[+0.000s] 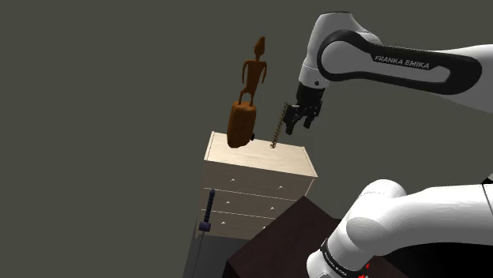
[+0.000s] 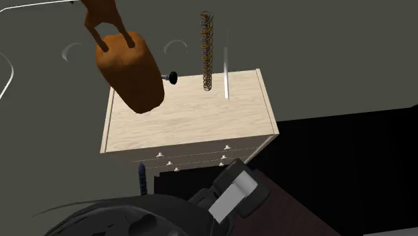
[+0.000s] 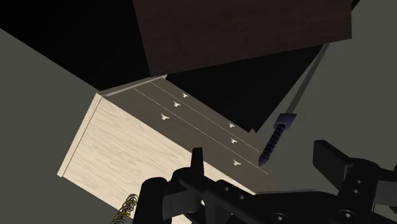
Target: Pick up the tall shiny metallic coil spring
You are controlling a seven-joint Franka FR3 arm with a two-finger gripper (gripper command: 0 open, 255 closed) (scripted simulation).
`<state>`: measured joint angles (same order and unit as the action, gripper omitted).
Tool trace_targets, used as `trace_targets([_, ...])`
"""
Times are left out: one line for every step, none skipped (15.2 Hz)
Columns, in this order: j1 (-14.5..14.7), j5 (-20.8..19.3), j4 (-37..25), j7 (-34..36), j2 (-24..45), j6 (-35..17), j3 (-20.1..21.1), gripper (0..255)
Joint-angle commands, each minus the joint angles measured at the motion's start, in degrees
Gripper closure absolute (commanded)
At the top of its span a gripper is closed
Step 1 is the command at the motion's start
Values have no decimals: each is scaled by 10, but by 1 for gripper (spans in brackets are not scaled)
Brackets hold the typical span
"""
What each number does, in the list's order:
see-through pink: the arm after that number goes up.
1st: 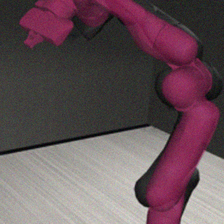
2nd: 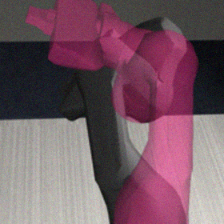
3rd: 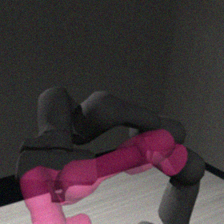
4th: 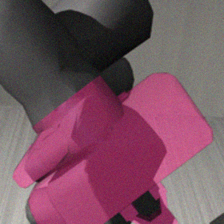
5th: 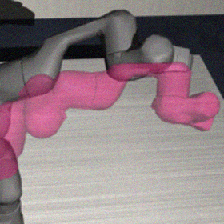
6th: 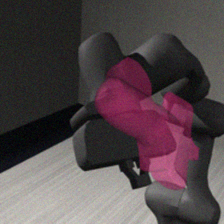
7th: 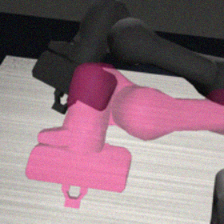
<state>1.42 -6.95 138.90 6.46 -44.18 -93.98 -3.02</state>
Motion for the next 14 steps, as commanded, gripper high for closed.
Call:
trace_targets([0,0,0,0,0,0,0,0])
trace_targets([-3,-6,-10,-12,16,-7,-12,0])
trace_targets([-7,-11,-20,-25,33,-13,-24,0])
trace_targets([-9,-15,-32,-37,50,-19,-36,0])
trace_targets([-12,-18,-43,-49,68,-25,-47,0])
trace_targets([-14,-21,-56,-62,86,-30,-59,0])
trace_targets([-16,-24,-69,-74,104,-36,-70,0])
trace_targets([-17,-25,-83,-87,123,-40,-81,0])
trace_targets([-19,-26,-98,-99,142,-45,-92,0])
trace_targets([-20,-25,-113,-112,162,-49,-103,0])
trace_targets([-21,-24,-129,-125,182,-52,-113,0])
trace_targets([-22,-22,-146,-138,202,-56,-124,0])
trace_targets([-23,-19,-164,-152,223,-58,-134,0])
trace_targets([-24,-16,-182,-165,244,-60,-144,0])
